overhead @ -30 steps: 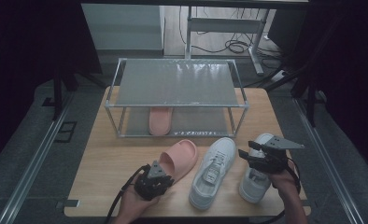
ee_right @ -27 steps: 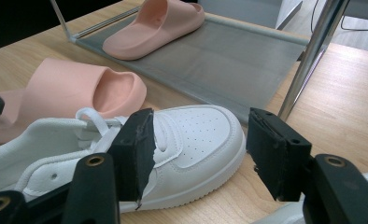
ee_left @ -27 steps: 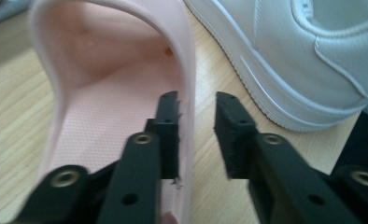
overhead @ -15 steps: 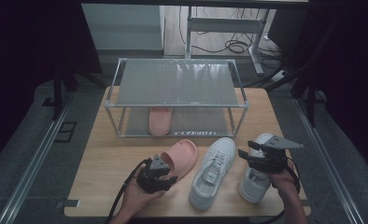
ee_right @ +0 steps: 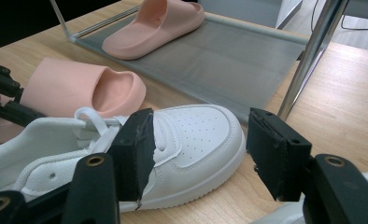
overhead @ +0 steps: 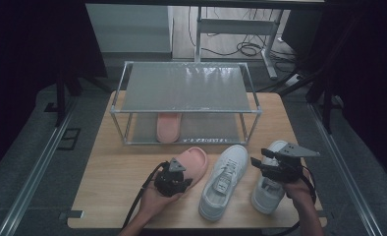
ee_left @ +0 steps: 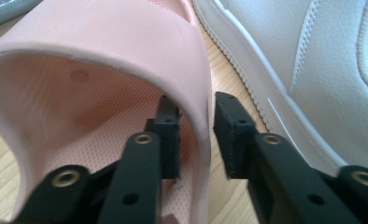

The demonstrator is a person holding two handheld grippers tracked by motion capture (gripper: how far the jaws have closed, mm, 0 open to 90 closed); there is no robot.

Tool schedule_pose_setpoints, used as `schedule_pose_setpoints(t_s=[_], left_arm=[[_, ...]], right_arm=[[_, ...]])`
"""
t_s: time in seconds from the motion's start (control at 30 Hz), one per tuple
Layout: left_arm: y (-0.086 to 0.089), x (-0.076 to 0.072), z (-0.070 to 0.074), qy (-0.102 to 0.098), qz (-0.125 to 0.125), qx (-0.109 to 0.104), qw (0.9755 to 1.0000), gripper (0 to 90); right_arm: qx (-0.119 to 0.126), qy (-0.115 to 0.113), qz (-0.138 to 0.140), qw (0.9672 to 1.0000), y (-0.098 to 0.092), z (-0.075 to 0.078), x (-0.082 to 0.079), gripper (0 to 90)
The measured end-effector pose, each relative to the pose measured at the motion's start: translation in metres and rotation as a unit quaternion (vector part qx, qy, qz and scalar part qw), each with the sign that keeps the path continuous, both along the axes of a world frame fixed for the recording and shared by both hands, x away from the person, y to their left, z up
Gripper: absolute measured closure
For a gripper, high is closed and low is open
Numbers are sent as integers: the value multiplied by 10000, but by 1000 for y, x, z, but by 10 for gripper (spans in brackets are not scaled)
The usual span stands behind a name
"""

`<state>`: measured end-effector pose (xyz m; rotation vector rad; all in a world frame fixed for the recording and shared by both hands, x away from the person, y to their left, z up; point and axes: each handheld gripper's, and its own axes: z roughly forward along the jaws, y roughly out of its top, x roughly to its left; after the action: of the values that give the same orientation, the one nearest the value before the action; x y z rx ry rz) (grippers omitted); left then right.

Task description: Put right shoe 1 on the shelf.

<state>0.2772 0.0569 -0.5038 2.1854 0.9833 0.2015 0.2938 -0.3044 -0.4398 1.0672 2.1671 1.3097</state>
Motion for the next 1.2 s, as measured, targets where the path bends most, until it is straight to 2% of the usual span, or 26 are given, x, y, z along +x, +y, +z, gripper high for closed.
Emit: schedule_pose_setpoints(t_s=[0.3, 0.6, 0.77, 0.97, 1.1, 1.2], left_arm=[[2, 0, 2, -39, 249, -194, 9995, 804], [-2, 9, 21, -245, 363, -448, 9980, 813], [-10, 21, 29, -289, 395, -470, 9977, 812], [-21, 39, 31, -305, 552, -511, 9967, 813], [-31, 54, 33, -364, 716, -529, 9954, 811], [-37, 70, 31, -335, 892, -563, 9939, 812]], right_arm=[[-1, -9, 10, 10000, 0, 0, 0, 422], [1, -26, 15, 10000, 1, 1, -1, 422], [13, -25, 12, 10000, 0, 2, -1, 422], [11, -34, 9, 10000, 0, 2, -1, 423], [6, -36, 10, 10000, 0, 2, -1, 423], [12, -40, 6, 10000, 0, 2, -1, 423]])
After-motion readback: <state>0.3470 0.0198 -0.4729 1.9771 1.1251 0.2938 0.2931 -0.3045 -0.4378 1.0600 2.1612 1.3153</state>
